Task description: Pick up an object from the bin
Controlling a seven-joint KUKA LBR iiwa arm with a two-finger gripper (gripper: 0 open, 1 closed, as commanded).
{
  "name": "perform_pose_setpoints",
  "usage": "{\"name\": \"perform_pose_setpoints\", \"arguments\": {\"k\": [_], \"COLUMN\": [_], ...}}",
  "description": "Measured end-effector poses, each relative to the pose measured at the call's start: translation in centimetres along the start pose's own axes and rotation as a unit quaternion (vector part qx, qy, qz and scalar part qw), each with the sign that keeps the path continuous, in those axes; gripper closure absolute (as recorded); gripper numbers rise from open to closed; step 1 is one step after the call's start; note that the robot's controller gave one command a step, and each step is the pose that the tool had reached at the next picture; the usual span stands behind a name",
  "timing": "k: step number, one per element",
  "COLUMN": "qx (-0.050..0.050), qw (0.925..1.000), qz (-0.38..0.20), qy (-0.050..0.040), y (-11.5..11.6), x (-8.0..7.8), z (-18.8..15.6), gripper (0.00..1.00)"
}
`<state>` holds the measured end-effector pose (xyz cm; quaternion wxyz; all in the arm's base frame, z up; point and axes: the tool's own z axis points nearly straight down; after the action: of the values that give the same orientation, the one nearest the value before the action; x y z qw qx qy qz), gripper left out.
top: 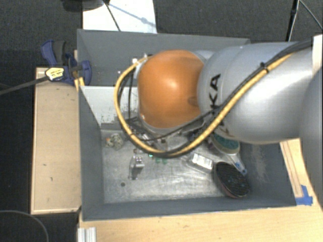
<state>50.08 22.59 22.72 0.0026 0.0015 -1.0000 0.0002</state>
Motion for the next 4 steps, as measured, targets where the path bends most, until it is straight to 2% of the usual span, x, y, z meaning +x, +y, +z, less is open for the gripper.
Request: {"name": "perform_pose_setpoints", "arguments": {"k": [1, 2, 3, 4], "qx": [-0.001, -0.002, -0.003, -0.003], "qw": [0.9951, 0.9852, 0.9632, 0.9522], "qz": [0.099, 0.171, 0.269, 0.305], "qy": [-0.0026, -0.0053, -0.0049, -0.0029], "y": [0.6, 2.9, 2.3, 1.9], "x": [-7.9, -9.0, -9.1, -9.2], "z": [16.0, 12.5, 12.6, 15.3], "gripper": [0.0, 0.0, 0.0, 0.0]}}
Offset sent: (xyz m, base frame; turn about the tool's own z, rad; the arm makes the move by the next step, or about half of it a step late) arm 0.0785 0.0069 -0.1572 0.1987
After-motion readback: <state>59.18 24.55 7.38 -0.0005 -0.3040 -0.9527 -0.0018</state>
